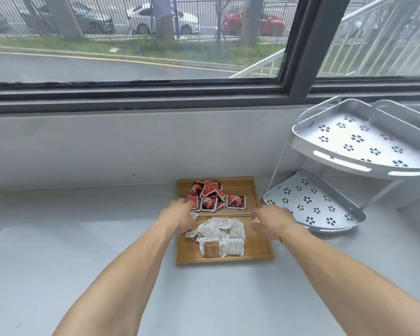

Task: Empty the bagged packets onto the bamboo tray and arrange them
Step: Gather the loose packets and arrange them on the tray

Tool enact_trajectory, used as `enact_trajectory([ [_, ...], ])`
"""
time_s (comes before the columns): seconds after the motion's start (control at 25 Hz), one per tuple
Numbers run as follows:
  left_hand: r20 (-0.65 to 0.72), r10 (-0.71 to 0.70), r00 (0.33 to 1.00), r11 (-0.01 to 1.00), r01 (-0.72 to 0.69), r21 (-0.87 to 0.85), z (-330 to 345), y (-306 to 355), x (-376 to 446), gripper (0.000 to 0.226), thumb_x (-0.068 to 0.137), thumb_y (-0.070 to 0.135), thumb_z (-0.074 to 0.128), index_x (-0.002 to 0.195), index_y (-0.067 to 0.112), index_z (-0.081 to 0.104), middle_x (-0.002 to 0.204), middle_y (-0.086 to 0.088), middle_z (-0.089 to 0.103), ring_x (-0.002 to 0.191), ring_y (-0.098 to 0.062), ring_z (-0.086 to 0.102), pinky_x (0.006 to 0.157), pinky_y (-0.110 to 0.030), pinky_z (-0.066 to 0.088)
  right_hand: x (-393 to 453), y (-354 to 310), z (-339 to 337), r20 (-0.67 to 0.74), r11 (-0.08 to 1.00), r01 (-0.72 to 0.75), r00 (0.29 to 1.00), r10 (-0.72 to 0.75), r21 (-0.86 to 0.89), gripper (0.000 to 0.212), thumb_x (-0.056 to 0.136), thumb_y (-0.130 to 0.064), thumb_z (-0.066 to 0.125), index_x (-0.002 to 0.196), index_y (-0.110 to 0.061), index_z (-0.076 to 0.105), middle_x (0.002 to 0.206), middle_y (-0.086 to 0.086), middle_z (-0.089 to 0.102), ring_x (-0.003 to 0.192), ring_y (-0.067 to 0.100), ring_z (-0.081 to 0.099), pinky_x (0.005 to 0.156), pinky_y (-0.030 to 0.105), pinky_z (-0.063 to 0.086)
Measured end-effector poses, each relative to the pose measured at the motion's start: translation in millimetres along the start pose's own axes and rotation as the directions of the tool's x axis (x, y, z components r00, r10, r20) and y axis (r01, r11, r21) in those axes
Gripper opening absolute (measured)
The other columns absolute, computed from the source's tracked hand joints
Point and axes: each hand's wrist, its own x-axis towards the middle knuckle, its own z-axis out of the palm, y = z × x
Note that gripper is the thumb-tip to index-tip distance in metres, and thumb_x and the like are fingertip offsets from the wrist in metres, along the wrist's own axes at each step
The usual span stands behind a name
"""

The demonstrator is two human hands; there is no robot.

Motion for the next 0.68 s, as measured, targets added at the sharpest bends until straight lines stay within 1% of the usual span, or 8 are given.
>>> enact_trajectory([
  [0.08,0.047,0.054,0.997,0.999,-0.054,-0.001,-0.2,11.5,-17.3,0.064,0.085,0.040,0.061,0.144,0.026,0.042,0.146,-0.004,0.046,0.131,-0.026,0.046,0.102,-0.042,0.045,-27.9,3.5,-0.3,0.068,0.999,-0.036,0.997,0.035,0.019,0.036,0.091,-0.035,0.046,0.122,-0.028,0.062,0.127,0.002,0.062,0.119,0.025,0.057,0.097,0.040,0.047],
  [0.16,0.166,0.101,0.981,0.995,-0.100,-0.013,2.7,24.3,-31.7,0.062,0.083,0.045,0.064,0.140,0.027,0.048,0.143,-0.001,0.052,0.126,-0.024,0.051,0.103,-0.040,0.045,-55.5,9.5,3.5,0.099,0.998,-0.059,0.993,0.058,0.013,0.036,0.089,-0.037,0.046,0.120,-0.030,0.063,0.128,0.002,0.063,0.118,0.026,0.058,0.096,0.039,0.049],
  [0.28,0.309,0.167,0.936,0.981,-0.189,0.043,9.0,52.8,-54.2,0.058,0.081,0.049,0.067,0.134,0.028,0.056,0.138,0.002,0.057,0.122,-0.022,0.055,0.104,-0.038,0.045,-98.4,25.3,13.2,0.138,0.992,-0.120,0.984,0.112,0.048,0.035,0.091,-0.039,0.049,0.123,-0.031,0.062,0.129,0.002,0.063,0.120,0.026,0.058,0.096,0.036,0.048],
  [0.36,0.347,0.197,0.917,0.969,-0.237,0.076,15.0,74.3,-67.6,0.056,0.078,0.052,0.068,0.129,0.030,0.060,0.134,0.006,0.060,0.119,-0.021,0.057,0.102,-0.038,0.046,-122.1,40.3,23.6,0.174,0.986,-0.156,0.974,0.145,0.053,0.035,0.092,-0.038,0.050,0.122,-0.026,0.063,0.125,0.002,0.065,0.122,0.025,0.056,0.098,0.036,0.048],
  [0.44,0.355,0.230,0.906,0.952,-0.285,0.112,19.7,98.0,-82.4,0.053,0.076,0.053,0.068,0.125,0.032,0.063,0.130,0.007,0.062,0.117,-0.020,0.057,0.098,-0.038,0.047,-146.9,58.2,36.4,0.201,0.977,-0.202,0.962,0.185,0.071,0.036,0.092,-0.037,0.049,0.122,-0.024,0.063,0.123,0.001,0.065,0.122,0.024,0.056,0.099,0.037,0.048],
  [0.52,0.356,0.261,0.897,0.937,-0.324,0.130,23.2,123.9,-96.7,0.052,0.077,0.052,0.067,0.125,0.032,0.062,0.129,0.007,0.062,0.116,-0.020,0.057,0.095,-0.036,0.047,-173.8,79.6,48.9,0.199,0.962,-0.250,0.954,0.226,0.106,0.037,0.092,-0.038,0.050,0.126,-0.029,0.061,0.128,-0.001,0.061,0.122,0.022,0.055,0.096,0.033,0.047],
  [0.6,0.383,0.293,0.876,0.916,-0.372,0.149,28.7,154.5,-110.3,0.051,0.081,0.048,0.066,0.129,0.029,0.061,0.131,0.007,0.061,0.120,-0.020,0.055,0.098,-0.035,0.046,-203.0,104.7,63.3,0.196,0.938,-0.305,0.942,0.272,0.163,0.039,0.091,-0.042,0.050,0.128,-0.036,0.058,0.131,-0.003,0.059,0.123,0.019,0.054,0.094,0.032,0.045],
  [0.68,0.410,0.319,0.854,0.890,-0.419,0.179,37.4,186.7,-122.3,0.048,0.083,0.045,0.065,0.127,0.026,0.063,0.131,0.006,0.061,0.121,-0.020,0.055,0.100,-0.035,0.046,-232.9,129.9,78.0,0.199,0.918,-0.349,0.929,0.312,0.188,0.040,0.091,-0.043,0.050,0.130,-0.037,0.057,0.131,-0.003,0.058,0.124,0.018,0.053,0.095,0.032,0.045],
])
